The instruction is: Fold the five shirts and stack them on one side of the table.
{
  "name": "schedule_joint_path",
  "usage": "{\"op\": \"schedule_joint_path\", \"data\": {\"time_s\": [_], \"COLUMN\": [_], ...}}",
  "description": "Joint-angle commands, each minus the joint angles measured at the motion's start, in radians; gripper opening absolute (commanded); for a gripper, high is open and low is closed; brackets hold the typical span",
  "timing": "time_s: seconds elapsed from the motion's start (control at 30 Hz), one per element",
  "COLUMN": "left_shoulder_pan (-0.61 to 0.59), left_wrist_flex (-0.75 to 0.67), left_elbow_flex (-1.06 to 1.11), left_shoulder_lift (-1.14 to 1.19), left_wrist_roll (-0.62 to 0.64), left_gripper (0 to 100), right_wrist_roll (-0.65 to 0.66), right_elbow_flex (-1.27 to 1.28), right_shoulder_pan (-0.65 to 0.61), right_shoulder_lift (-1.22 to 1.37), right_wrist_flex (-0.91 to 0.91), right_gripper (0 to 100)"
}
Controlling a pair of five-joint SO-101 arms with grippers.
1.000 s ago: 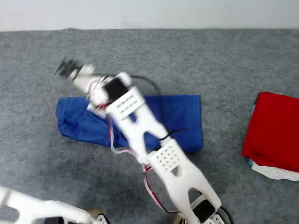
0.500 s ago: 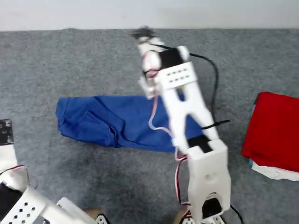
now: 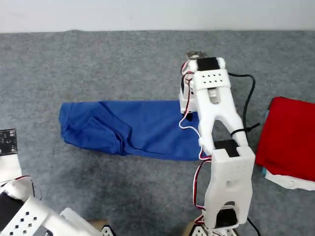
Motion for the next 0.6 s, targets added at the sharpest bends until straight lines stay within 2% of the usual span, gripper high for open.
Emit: {"op": "schedule_joint_path", "data": {"time_s": [0.0, 0.17, 0.37, 0.57], "left_shoulder_pan": [0.006, 0.006, 0.006, 0.006], "left_wrist_flex": [-0.005, -0.008, -0.008, -0.008], "left_elbow_flex": [-0.001, -0.001, -0.001, -0.001], "left_shoulder_lift": [-0.002, -0.002, -0.002, -0.002], "left_wrist_roll": [0.009, 0.008, 0.009, 0.009], "left_gripper": [0, 0, 0, 0], "right_wrist_roll": [-0.011, -0.008, -0.026, -0.018], "right_elbow_flex": [0.002, 0.002, -0.003, -0.003], "right_shoulder_pan": [0.044, 0.064, 0.024, 0.001], "right_shoulder_lift": [0.01, 0.108, 0.209, 0.26], "right_wrist_flex": [-0.05, -0.094, -0.13, -0.133], "right_gripper": [25.2, 25.2, 24.3, 13.8]}}
